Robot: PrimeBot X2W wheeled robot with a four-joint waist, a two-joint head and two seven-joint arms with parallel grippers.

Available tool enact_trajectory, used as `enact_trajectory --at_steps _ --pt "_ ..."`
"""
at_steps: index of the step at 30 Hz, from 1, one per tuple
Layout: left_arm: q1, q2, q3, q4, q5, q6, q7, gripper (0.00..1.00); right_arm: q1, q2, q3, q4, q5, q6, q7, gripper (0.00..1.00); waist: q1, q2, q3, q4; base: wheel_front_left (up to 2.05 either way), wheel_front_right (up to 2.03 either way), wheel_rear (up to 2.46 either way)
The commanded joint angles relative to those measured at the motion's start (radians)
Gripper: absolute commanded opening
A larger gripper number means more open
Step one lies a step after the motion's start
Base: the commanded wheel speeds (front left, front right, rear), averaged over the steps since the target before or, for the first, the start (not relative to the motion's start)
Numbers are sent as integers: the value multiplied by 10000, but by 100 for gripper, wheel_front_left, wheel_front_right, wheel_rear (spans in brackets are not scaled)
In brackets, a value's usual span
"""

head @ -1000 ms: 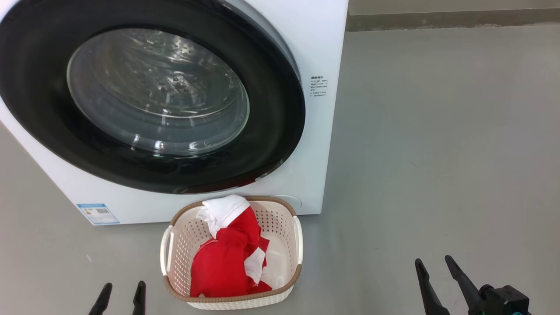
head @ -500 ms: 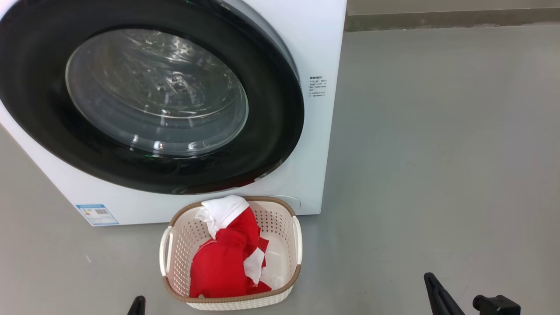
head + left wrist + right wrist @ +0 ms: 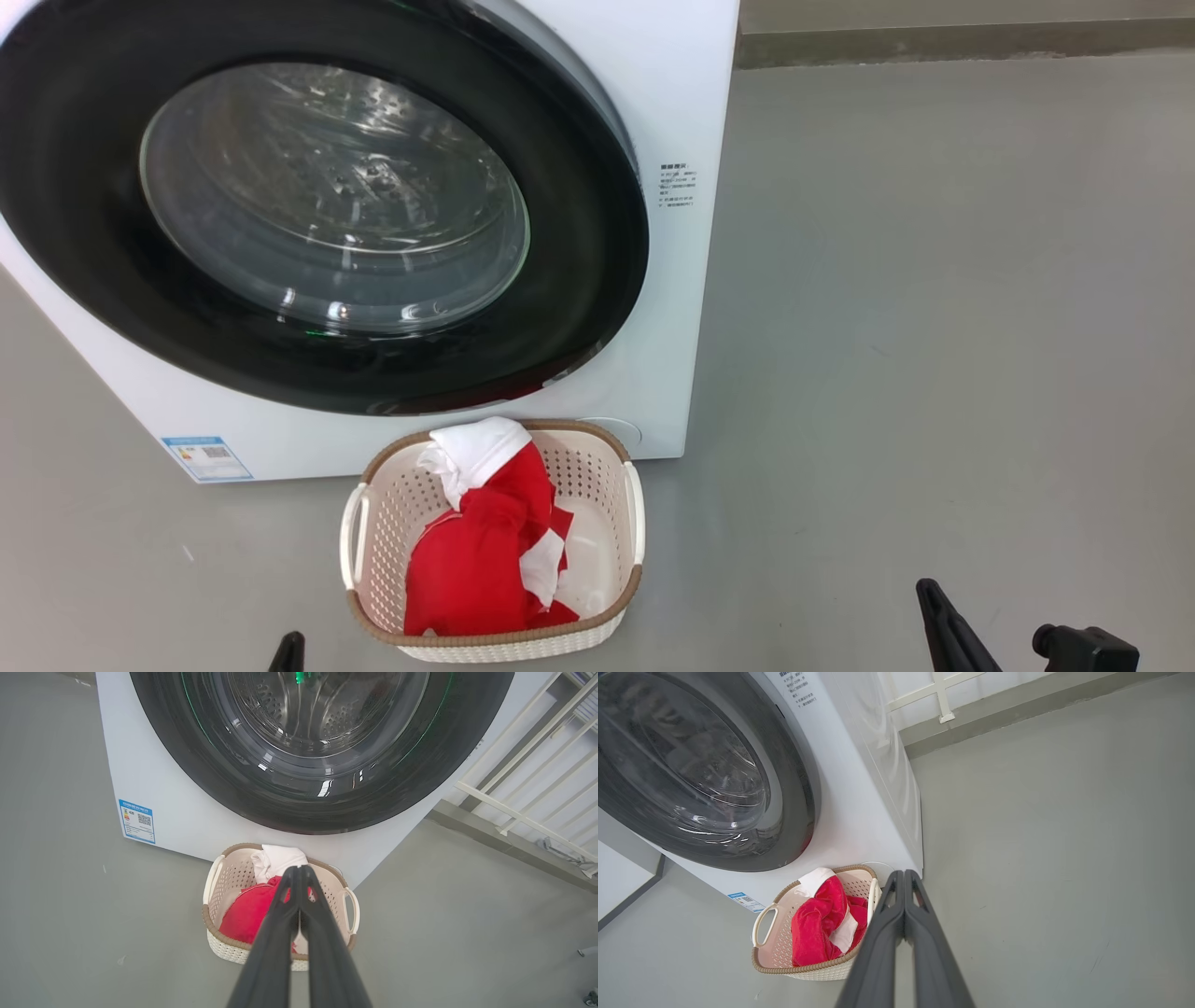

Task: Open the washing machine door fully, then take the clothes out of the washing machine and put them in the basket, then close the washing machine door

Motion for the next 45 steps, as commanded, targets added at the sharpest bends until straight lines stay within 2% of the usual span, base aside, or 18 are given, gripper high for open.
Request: enact_trajectory --at_steps 1,45 --pt "-332 84 176 -202 -279 -13 36 0 -330 -138 -30 -292 276 -2 24 0 -2 0 -2 0 0 0 0" --pt "-1158 -206 572 -238 -4570 -37 1304 0 -1135 -328 -361 -624 4946 -6 1200 0 -2 0 -59 -19 0 0 0"
